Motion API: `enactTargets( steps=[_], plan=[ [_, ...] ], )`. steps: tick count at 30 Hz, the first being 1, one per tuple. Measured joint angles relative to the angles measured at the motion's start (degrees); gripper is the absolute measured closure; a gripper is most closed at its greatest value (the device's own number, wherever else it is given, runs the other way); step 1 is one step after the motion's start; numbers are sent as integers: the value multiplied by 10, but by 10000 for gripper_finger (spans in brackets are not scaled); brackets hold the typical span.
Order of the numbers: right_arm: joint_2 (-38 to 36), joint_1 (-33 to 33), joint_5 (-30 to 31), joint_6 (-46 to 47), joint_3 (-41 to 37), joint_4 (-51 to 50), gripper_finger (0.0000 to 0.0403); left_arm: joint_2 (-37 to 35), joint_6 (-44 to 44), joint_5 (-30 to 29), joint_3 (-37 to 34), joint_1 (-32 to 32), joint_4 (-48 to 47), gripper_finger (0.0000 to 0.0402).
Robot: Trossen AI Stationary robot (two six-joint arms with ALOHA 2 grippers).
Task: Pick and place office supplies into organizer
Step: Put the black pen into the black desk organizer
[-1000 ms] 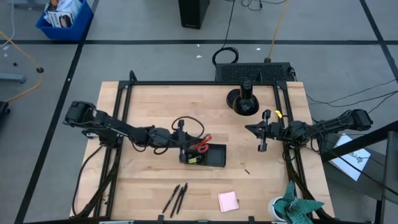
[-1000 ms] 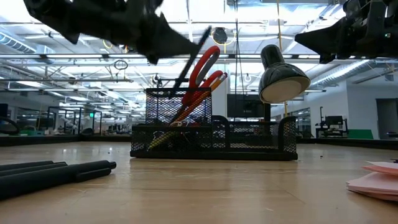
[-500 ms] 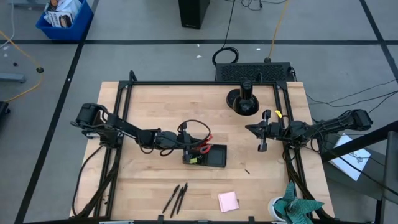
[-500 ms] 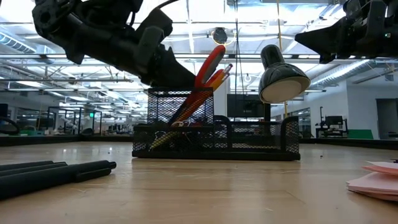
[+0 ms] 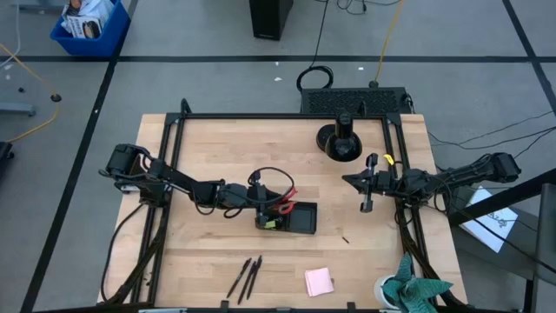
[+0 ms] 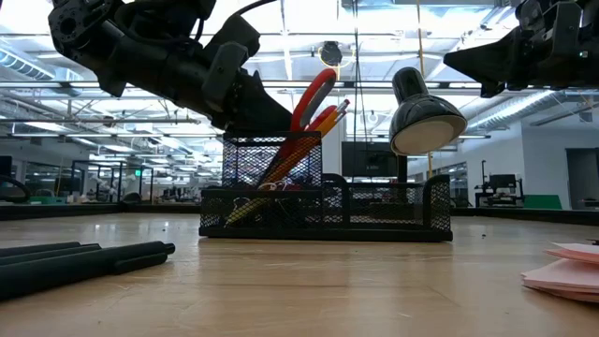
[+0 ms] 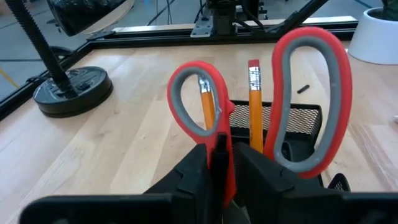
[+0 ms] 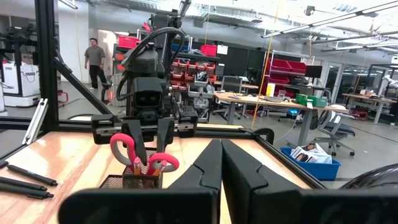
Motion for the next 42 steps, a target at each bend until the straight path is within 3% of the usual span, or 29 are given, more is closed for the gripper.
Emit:
enactTargets(
  steps=[7,13,17,21,25,30,36,42],
  plan=[
    [0,0,0,0,0,0,403,-10,4,0,0,0,-7,300],
    [0,0,0,0,0,4,403,-93,19,-44,1,-16,-78,299],
    [0,0,0,0,0,3,403,-173,-45,-112,15,-52,-228,298],
    [0,0,0,0,0,-1,403,-206,-188,-197,76,-128,-475,298],
    [0,0,0,0,0,-4,403,-181,-415,-207,137,-214,-671,298],
    [4,0,0,0,0,-10,403,-105,-633,-146,192,-284,-717,298],
    [7,0,0,0,0,3,403,20,-708,-20,284,-324,-736,323],
    [7,0,0,0,0,13,403,98,-737,-6,377,-332,-783,349]
  ],
)
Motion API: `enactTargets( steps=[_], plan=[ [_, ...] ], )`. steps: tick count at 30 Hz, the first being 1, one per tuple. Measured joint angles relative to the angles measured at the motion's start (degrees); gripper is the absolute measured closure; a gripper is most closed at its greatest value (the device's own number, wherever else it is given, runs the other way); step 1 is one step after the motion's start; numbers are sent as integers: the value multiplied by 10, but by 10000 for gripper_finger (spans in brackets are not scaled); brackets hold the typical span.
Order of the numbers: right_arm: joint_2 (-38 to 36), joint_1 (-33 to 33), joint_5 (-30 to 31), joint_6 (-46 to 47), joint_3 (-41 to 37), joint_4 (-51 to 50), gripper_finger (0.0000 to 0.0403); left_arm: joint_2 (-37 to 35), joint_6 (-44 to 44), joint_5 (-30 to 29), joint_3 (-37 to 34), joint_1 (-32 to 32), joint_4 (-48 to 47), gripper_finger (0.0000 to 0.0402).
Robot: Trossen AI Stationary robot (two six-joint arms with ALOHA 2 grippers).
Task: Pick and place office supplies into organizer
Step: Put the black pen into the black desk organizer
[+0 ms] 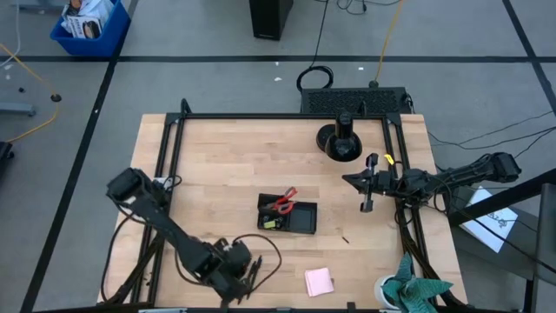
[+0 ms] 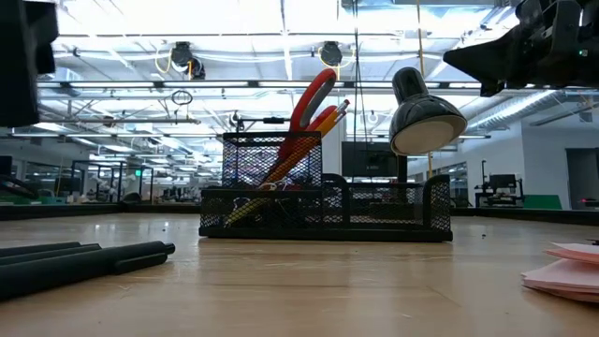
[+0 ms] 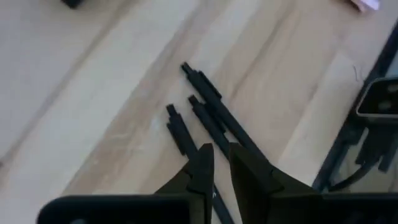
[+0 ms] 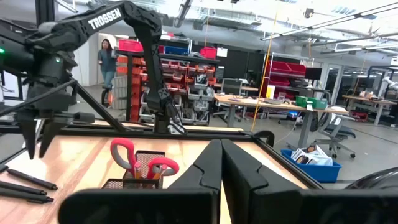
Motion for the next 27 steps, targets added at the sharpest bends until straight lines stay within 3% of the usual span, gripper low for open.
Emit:
enactTargets(
  steps=[7,15,27],
  plan=[
    [0,0,0,0,0,0,403,44,-10,11,64,9,-45,350],
    [0,0,-1,10,0,-4,403,53,-67,72,66,32,-78,341],
    [0,0,-2,20,0,-4,403,64,-23,73,64,37,-84,190]
  ],
)
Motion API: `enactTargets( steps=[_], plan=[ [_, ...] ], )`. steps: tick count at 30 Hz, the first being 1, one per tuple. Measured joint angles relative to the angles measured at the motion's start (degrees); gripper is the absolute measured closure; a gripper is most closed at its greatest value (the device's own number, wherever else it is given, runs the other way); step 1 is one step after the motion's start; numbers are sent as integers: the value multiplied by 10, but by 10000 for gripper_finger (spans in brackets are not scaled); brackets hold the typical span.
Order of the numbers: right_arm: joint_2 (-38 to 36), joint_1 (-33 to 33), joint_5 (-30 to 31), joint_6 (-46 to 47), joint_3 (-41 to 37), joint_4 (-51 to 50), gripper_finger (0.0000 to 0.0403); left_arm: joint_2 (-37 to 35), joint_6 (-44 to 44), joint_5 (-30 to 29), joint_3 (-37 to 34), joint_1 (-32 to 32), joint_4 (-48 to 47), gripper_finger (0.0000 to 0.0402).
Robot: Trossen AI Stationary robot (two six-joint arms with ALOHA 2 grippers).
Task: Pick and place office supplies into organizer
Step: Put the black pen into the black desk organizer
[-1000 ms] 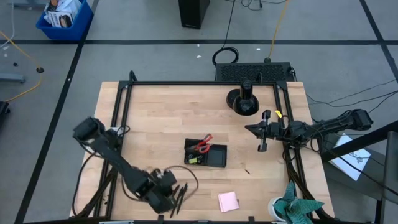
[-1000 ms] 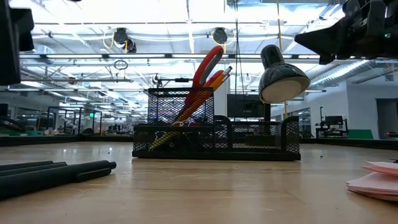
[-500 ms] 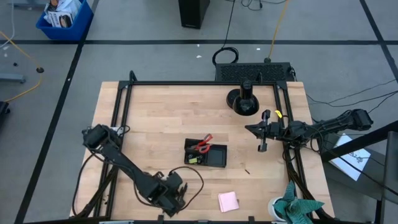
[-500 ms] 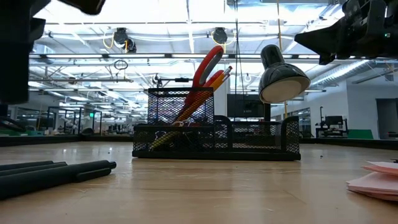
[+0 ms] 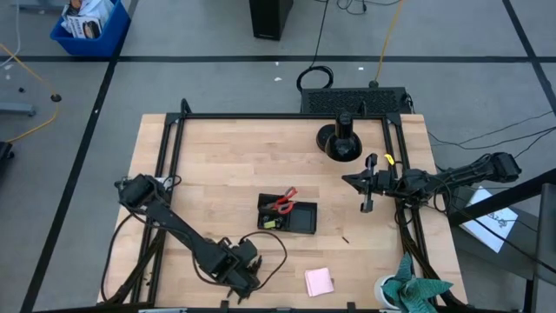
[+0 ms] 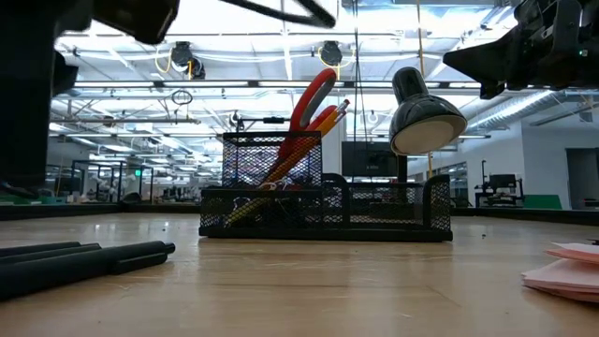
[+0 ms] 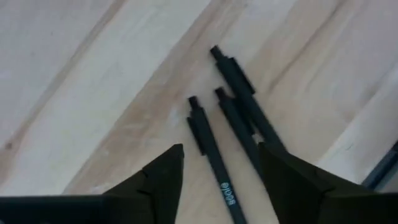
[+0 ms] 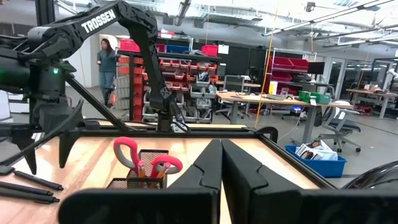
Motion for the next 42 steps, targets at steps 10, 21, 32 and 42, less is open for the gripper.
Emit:
enactTargets(
  steps=[10,21,32,42],
  plan=[
    [0,0,0,0,0,-5,403,51,25,46,0,23,-15,221],
    [0,0,0,0,0,-4,403,56,51,50,1,27,-15,307],
    [0,0,0,0,0,-9,403,57,91,-10,-21,8,21,386],
    [0,0,0,0,0,-8,403,51,146,-185,-27,-26,-6,375]
  ],
)
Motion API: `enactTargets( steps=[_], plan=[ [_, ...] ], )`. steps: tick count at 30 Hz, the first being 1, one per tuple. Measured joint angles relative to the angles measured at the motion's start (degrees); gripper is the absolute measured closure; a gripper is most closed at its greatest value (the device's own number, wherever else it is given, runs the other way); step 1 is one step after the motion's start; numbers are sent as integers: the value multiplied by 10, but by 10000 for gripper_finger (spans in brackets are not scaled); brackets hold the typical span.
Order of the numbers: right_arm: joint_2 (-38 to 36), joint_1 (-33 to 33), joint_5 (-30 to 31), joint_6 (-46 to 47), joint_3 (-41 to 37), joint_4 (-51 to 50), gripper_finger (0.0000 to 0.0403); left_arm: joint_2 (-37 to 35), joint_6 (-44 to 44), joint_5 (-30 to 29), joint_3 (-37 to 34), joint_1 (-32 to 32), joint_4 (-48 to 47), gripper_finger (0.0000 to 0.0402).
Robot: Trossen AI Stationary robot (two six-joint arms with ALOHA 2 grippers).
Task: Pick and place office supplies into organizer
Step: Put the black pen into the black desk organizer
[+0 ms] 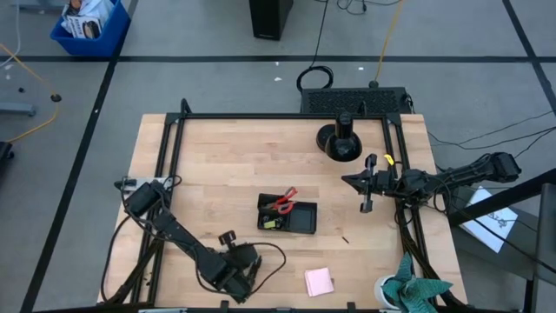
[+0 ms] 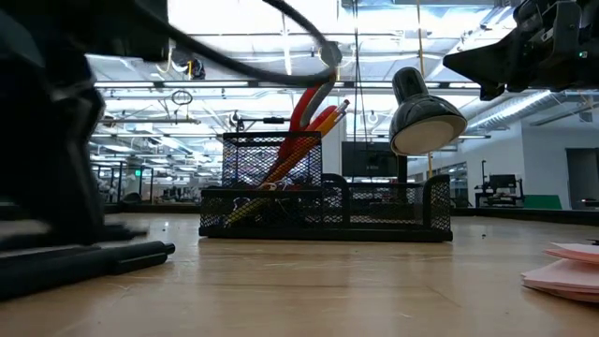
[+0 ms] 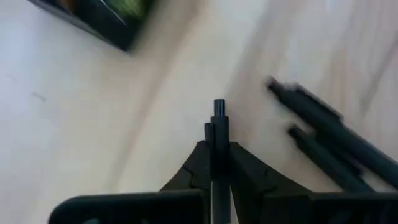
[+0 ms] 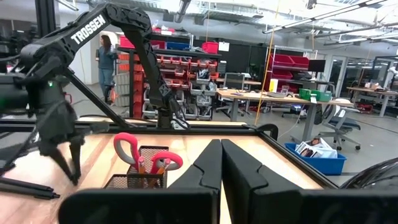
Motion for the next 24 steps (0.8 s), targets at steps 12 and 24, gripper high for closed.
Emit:
enactTargets(
  steps=[12,24],
  plan=[
    [0,0,0,4,0,0,403,-116,98,-251,2,-18,-2,396],
    [0,0,0,4,0,5,403,-259,364,-330,-55,12,141,396]
  ],
)
